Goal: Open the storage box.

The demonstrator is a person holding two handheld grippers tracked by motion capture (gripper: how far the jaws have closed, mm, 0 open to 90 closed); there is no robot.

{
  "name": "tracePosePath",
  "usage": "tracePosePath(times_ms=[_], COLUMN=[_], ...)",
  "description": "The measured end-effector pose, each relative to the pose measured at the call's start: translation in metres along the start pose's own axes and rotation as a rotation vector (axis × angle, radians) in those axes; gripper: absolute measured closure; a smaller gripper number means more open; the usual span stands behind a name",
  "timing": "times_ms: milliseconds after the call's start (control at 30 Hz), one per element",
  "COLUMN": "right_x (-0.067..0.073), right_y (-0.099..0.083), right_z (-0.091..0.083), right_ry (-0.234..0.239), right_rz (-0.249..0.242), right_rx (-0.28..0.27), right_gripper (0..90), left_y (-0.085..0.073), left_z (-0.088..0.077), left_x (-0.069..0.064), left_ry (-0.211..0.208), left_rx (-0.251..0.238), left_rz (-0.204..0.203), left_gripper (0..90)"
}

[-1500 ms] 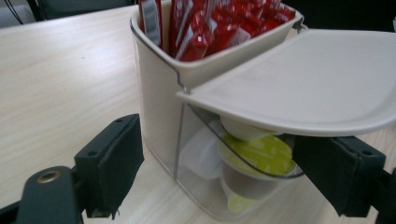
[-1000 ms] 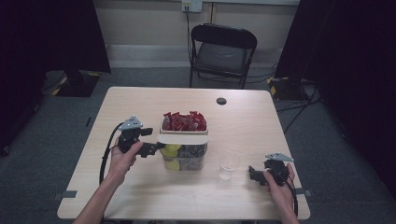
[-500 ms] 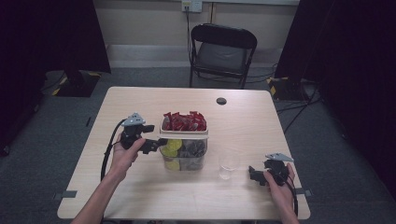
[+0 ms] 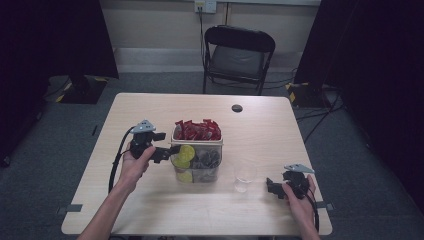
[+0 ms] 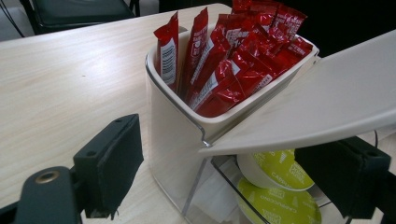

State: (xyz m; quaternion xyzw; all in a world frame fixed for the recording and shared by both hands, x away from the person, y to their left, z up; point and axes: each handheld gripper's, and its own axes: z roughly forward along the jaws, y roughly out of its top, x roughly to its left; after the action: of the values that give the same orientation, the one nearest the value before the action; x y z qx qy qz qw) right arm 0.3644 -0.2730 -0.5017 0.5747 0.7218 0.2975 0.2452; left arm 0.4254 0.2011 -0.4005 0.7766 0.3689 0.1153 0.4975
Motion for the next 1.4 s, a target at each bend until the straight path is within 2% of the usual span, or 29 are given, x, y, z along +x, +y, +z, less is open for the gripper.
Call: tracePosePath(times_ms=[200,333,533,667,867,1033,1167,1200,1300,1400], right_x=[0.0000,0.0000,0.0000,0.0000,-0.0002,-0.0002,-0.0002,-0.0001,-0.0002,-0.0003], right_y=[0.0000,0.0000,0.0000,0.0001,0.0003,0.0002,0.0002,0.0002,0.0003,0.0005], right_z=[0.0000,0.0000,0.0000,0.0000,0.0001,0.0001,0.0001,0.0001,0.0001,0.0004], right_ry=[0.000,0.000,0.000,0.000,0.001,0.002,0.002,0.001,0.002,-0.001], right_rz=[0.000,0.000,0.000,0.000,-0.001,-0.001,-0.001,0.000,0.000,-0.001], right_rx=[0.000,0.000,0.000,0.000,0.001,0.001,0.001,0.001,0.002,0.001], right_gripper=[0.0,0.0,0.0,0.0,0.0,0.0,0.0,0.0,0.0,0.0], left_y=[0.0001,0.0002,0.0002,-0.0005,-0.0005,-0.0006,-0.0005,-0.0004,0.0015,0.0014], left_z=[-0.0009,-0.0009,-0.0033,-0.0019,0.0011,0.0010,0.0017,0.0017,0.0014,0.0014], left_x=[0.0027,0.0034,0.0056,0.0062,0.0057,0.0062,0.0070,0.0073,0.0070,0.0076], left_ry=[0.015,0.018,0.061,0.070,0.070,0.096,0.099,0.112,0.124,0.133], left_rx=[-0.030,-0.028,-0.026,-0.019,-0.036,-0.044,-0.051,-0.048,-0.074,-0.071], left_rz=[-0.038,-0.032,-0.014,-0.014,-0.015,-0.005,-0.011,-0.012,-0.048,-0.030], left_gripper=[14.1,14.0,13.8,13.6,13.6,13.8,13.5,13.3,13.0,14.8])
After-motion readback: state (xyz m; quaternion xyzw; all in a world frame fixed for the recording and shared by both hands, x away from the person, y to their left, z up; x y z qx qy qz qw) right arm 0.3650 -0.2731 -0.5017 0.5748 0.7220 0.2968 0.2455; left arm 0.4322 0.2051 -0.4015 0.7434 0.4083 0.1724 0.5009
